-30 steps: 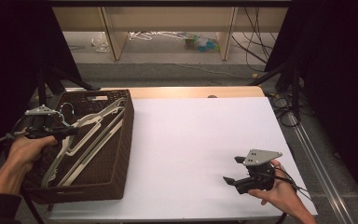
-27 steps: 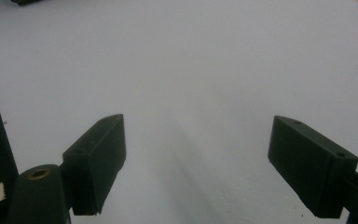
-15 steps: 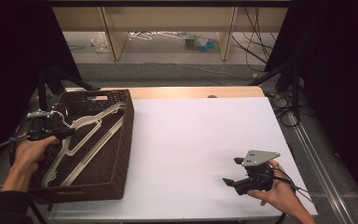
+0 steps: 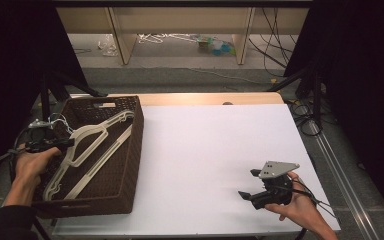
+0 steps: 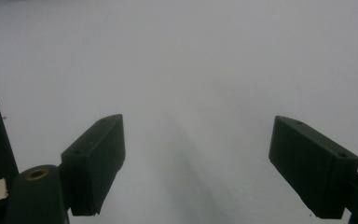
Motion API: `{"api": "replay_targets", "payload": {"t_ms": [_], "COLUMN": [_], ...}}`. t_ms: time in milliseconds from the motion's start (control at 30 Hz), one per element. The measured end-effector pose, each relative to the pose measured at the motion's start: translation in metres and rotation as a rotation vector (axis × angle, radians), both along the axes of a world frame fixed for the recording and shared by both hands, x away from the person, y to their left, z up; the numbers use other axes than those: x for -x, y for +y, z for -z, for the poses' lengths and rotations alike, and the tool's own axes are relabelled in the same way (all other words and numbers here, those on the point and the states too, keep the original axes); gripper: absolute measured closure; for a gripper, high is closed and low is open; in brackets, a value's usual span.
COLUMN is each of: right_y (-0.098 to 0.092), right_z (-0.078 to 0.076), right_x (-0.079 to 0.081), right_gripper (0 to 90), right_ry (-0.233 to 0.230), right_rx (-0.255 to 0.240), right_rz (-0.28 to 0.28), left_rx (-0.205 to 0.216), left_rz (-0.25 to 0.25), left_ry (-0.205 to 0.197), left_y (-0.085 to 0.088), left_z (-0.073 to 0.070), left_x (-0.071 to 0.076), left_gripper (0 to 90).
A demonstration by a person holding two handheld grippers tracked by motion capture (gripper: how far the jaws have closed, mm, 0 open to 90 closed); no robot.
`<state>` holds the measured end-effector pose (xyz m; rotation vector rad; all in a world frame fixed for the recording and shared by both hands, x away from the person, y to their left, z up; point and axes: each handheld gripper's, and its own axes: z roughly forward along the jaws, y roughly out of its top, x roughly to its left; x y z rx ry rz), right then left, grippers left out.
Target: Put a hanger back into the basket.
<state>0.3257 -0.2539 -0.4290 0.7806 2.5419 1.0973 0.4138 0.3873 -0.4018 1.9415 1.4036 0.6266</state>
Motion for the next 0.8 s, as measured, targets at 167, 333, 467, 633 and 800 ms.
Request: {"api": "replay_targets", "payload": {"t_ms": [167, 333, 467, 633, 800], "right_y": [0.0, 0.0, 0.0, 0.002, 0.003], "right_z": [0.001, 0.001, 0.001, 0.002, 0.003], "right_x": [-0.001, -0.001, 0.0, -0.001, 0.0], "right_gripper": [19.3, 19.3, 19.3, 19.4, 19.0], "right_ry": [-0.002, -0.002, -0.002, 0.0, -0.001], "right_rx": [-0.001, -0.002, -0.006, -0.011, -0.018], "right_rz": [-0.001, 0.002, 0.007, 0.006, 0.007], "left_rx": [0.011, 0.026, 0.06, 0.137, 0.197], "left_rz": [-0.071, -0.115, -0.098, -0.034, 0.026], "left_ry": [0.0, -0.016, -0.068, -0.121, -0.186], "left_y": [0.0, -0.007, -0.018, -0.04, -0.06], "left_z": [0.001, -0.004, -0.011, -0.022, -0.034], "left_x": [0.003, 0.008, 0.014, 0.023, 0.031], "left_gripper": [69.3, 62.7, 56.9, 49.4, 44.7]}}
